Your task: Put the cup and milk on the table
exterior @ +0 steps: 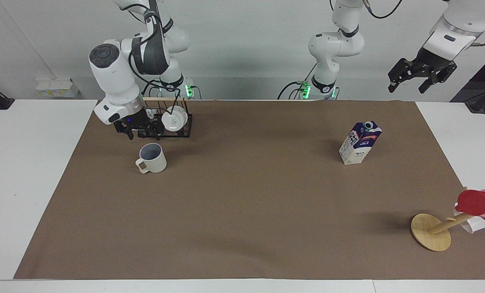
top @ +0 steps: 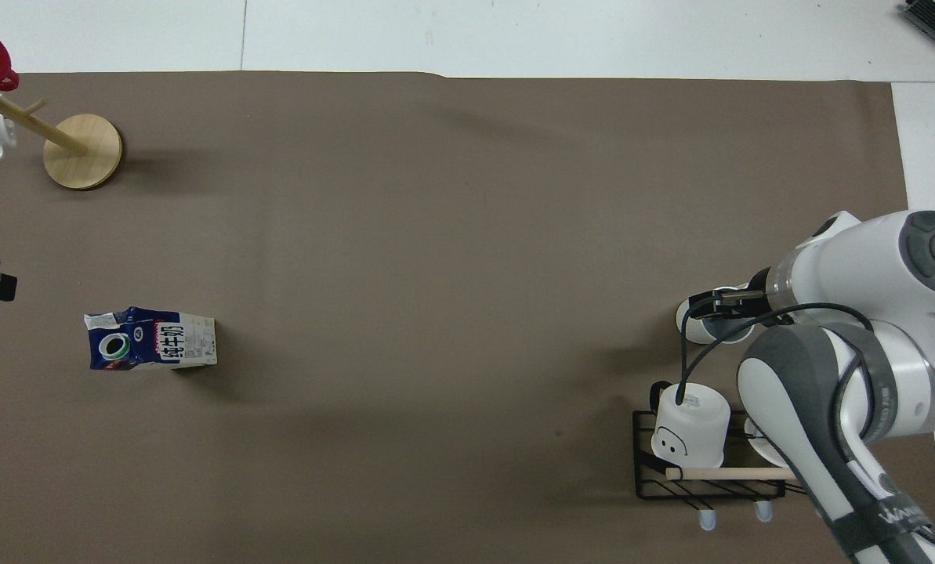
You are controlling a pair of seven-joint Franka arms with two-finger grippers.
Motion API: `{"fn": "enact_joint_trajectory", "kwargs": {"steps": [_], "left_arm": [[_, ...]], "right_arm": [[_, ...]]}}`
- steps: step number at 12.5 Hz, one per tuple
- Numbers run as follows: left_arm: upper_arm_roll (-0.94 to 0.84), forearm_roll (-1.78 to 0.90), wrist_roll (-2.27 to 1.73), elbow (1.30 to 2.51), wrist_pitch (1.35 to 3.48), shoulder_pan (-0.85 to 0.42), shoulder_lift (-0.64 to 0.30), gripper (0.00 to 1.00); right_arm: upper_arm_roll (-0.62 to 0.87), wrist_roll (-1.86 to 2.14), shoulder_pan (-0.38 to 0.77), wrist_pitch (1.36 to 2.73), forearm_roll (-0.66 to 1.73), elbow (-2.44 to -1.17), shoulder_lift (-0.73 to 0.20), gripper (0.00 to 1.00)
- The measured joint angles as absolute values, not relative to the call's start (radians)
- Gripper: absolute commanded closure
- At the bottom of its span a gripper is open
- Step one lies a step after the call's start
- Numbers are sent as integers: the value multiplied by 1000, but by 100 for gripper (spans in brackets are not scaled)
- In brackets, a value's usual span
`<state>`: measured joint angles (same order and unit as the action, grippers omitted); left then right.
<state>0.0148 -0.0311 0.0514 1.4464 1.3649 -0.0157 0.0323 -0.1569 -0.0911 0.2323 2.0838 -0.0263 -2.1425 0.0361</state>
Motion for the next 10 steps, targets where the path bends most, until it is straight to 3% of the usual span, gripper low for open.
{"fn": "enact_joint_trajectory", "kwargs": {"steps": [3,10], "left_arm": [[13,-31,51,1497,1404,-16,49,0],[4,-31,51,1871,1653,-20,184,0]], "right_arm": [[-157,-91,234,2179,-26,-2183,4,0],[-157,-91,257,2259,-25,-2229,-49,0]]}}
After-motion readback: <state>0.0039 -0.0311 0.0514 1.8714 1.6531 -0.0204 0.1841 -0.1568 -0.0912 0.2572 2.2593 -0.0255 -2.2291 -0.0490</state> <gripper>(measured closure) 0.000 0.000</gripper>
